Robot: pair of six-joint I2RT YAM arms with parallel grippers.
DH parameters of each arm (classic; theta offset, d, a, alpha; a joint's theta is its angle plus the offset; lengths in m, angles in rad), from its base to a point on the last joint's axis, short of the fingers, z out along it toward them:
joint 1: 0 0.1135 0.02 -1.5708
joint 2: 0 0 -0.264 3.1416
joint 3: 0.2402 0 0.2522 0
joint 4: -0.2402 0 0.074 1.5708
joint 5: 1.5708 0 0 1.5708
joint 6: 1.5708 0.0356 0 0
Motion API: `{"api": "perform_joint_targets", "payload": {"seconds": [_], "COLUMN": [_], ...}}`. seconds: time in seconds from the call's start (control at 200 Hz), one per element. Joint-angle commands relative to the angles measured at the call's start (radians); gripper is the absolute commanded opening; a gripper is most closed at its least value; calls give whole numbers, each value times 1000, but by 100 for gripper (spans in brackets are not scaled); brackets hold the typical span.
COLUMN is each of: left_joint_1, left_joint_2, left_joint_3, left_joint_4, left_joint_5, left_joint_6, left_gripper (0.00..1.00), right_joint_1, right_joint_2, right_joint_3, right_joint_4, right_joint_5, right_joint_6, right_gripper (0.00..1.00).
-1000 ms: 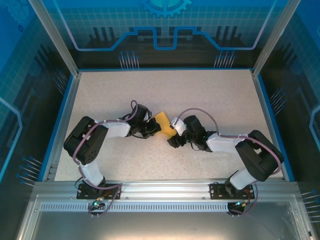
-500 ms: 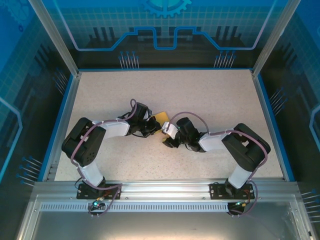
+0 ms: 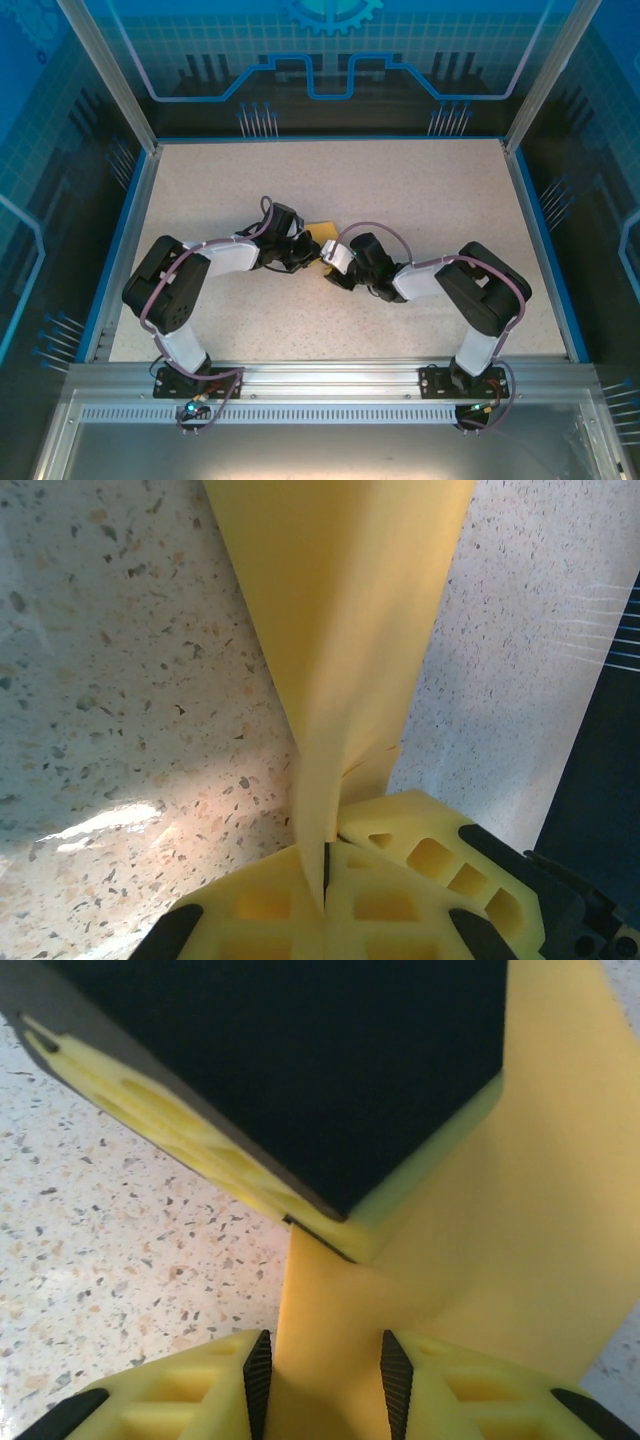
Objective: Fold a paper plane with a square sheet of paper (pick it up from the middle)
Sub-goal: Fold the wing for the fifth time at the center of the table.
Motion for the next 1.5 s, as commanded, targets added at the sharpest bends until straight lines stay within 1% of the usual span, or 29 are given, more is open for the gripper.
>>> {"api": "perform_joint_targets", "payload": {"seconds": [0.0, 0.12, 0.185, 0.245, 0.325, 0.59, 0.655, 0.75, 0.835, 0.96, 1.125, 1.28, 1.495], "left_joint_1": [-2, 1, 2, 3, 2, 4, 4, 10, 26, 68, 129, 165, 167], "left_joint_2": [-26, -22, -20, -19, -17, -22, -24, -33, -54, -99, -167, -212, -245], "left_joint_3": [23, 21, 19, 17, 17, 20, 21, 19, 10, -14, -54, -91, -136], "left_joint_4": [-30, -28, -24, -25, -25, -35, -39, -40, -40, -45, -64, -73, -43], "left_joint_5": [6, 5, 5, 5, 6, 8, 9, 8, 4, -7, -37, -64, -89], "left_joint_6": [-27, -49, -61, -67, -71, -69, -67, -64, -59, -44, -15, 7, 35], "left_gripper": [6, 6, 7, 7, 7, 8, 10, 16, 25, 41, 55, 60, 62], "right_joint_1": [15, 18, 23, 26, 27, 31, 31, 31, 26, 7, -23, -49, -68], "right_joint_2": [-25, -58, -66, -63, -51, -19, -14, -11, -13, -22, -16, 1, 40], "right_joint_3": [-21, -41, -49, -50, -45, -20, -13, -5, -1, 8, 33, 46, 84], "right_joint_4": [70, 78, 84, 85, 80, 60, 53, 38, 24, 0, -39, -35, -47], "right_joint_5": [54, 76, 88, 95, 89, 73, 72, 62, 35, -39, -133, -213, -288], "right_joint_6": [-10, -19, -33, -41, -48, -60, -61, -49, -18, 49, 152, 265, 404], "right_gripper": [39, 41, 38, 33, 29, 20, 16, 9, 6, 3, 1, 0, 0]}}
